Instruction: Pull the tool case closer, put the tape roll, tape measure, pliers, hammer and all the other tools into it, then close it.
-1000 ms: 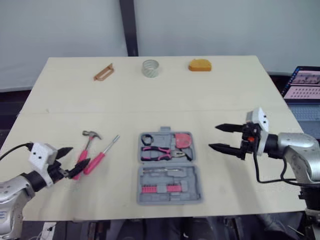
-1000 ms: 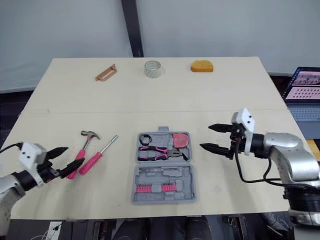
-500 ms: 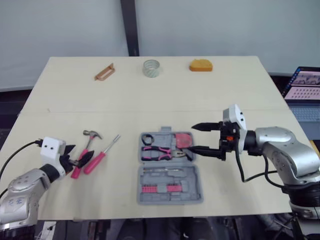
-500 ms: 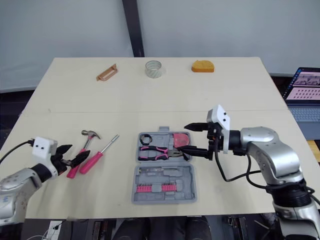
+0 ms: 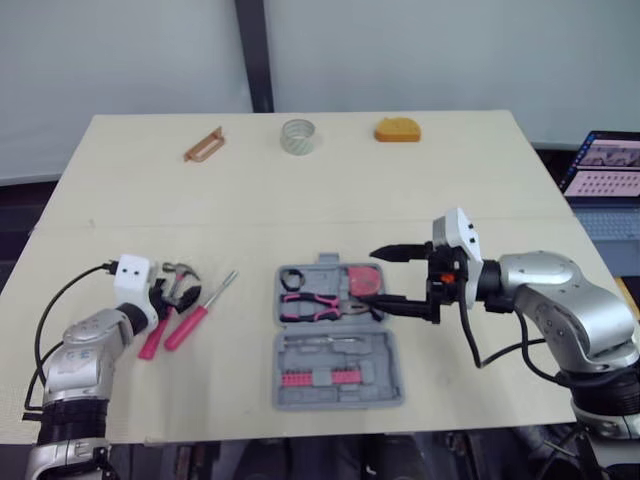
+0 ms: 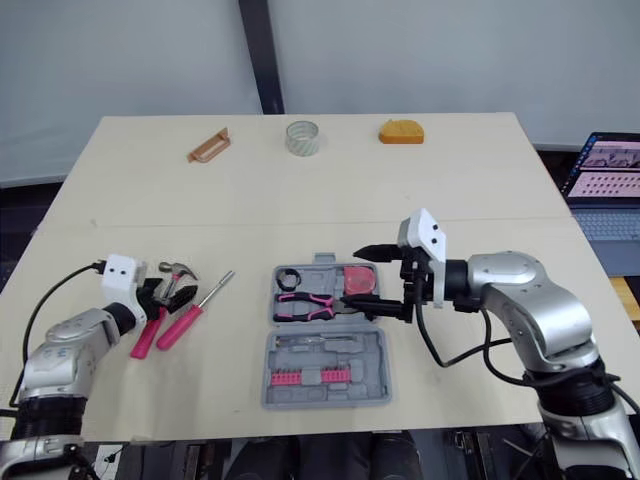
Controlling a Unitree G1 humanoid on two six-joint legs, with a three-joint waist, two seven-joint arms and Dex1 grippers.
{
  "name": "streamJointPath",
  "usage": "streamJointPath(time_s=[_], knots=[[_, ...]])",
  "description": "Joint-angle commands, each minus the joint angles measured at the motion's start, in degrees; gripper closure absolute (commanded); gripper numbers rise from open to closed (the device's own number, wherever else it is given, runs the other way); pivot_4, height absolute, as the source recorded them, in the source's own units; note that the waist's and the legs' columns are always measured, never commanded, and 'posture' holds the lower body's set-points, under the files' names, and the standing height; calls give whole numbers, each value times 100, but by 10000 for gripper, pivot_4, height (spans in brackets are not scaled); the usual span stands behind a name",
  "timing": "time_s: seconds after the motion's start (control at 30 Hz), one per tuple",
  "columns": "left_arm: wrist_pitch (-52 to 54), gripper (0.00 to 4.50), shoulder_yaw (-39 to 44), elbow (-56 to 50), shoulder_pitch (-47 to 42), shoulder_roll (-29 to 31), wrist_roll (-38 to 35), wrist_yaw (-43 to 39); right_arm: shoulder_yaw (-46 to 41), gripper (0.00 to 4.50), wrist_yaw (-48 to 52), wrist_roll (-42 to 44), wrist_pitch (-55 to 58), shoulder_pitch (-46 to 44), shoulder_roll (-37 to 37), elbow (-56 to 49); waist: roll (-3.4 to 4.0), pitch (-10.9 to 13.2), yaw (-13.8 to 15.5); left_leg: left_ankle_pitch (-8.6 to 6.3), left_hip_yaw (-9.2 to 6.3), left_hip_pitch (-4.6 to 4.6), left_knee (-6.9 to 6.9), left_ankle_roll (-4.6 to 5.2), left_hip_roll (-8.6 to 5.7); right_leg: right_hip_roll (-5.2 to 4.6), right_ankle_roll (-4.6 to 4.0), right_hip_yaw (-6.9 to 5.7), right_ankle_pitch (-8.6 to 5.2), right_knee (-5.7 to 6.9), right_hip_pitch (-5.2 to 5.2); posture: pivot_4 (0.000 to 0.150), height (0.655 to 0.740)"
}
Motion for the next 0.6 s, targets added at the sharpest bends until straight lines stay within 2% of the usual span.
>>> streamJointPath(time_s=[0.03, 0.6], knots=[[-118, 321, 82, -14, 21, 86, 45, -37, -148, 0, -68, 143, 28, 20, -50, -230, 0, 0, 1, 0, 0, 0, 0, 0, 0, 0, 0, 0, 0, 0, 0, 1500, 7400], [-280, 321, 204, 3, 416, 319, 88, -167, -113, 0, -119, 148, 37, -60, -19, -151, 0, 0, -27, 0, 0, 1, -2, 0, 1, 0, 0, 1, 0, 0, 0, 1500, 7400]])
